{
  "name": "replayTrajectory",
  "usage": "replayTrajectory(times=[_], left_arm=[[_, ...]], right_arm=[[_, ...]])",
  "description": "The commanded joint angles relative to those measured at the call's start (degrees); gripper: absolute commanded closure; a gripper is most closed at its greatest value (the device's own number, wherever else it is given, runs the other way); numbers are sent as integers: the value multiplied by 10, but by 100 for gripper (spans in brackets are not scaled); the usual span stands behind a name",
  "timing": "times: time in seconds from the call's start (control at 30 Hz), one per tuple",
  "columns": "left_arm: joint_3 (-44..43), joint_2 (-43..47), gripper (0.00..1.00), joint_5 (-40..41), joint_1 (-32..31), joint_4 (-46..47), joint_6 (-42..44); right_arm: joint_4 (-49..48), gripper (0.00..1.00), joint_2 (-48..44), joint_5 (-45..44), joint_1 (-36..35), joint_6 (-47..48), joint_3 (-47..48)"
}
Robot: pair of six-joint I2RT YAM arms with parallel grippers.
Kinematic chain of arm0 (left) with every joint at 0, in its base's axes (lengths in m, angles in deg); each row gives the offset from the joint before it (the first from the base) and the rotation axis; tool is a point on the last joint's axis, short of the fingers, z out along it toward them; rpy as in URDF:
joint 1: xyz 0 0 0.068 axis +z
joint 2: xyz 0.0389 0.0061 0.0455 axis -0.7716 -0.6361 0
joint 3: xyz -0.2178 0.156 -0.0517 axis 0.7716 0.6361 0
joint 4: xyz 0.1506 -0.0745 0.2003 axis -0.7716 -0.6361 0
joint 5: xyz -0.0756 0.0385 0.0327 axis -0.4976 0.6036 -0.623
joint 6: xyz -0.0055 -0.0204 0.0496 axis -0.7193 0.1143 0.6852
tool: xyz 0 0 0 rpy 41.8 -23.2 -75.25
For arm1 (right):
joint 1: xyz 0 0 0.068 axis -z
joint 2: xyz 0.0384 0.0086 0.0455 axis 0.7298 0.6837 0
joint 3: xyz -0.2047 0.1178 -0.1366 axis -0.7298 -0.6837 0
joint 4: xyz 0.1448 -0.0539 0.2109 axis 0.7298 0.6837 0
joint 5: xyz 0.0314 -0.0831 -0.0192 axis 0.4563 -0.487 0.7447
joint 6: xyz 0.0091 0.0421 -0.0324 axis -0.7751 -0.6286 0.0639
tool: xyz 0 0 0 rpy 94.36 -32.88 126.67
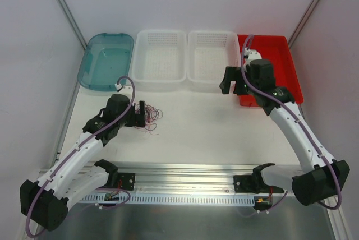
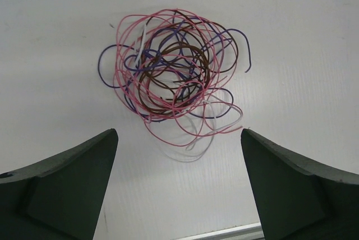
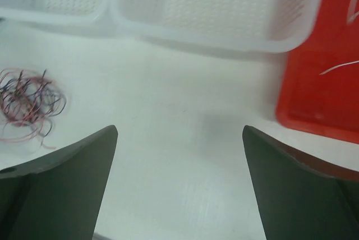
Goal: Untangle the cables
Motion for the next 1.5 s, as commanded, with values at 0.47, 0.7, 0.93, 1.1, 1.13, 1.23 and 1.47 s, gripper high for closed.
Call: replayTrajectory(times=[0.47, 0.7, 0.93, 1.1, 1.13, 1.23, 1.47], left_arm=[[68, -25, 18, -101, -21, 39, -160], [106, -21, 28, -81, -32, 111, -165], [102, -53, 37, -67, -43, 123, -156], [106, -57, 39, -52, -51, 125, -152], [109, -57, 39, -48, -51, 126, -152], [111, -62, 39, -45, -52, 134, -148], [110, -89, 59, -41, -58, 150, -142]], right_arm=[[-103, 2, -166, 104, -147, -90, -239], [-122, 2, -172, 114, -152, -87, -248], [-128, 2, -172, 119, -158, -90, -251], [-130, 2, -169, 125, -160, -91, -251], [-132, 2, -169, 126, -161, -92, -250], [-133, 2, -167, 128, -162, -92, -248], [-135, 2, -165, 136, -167, -97, -244]])
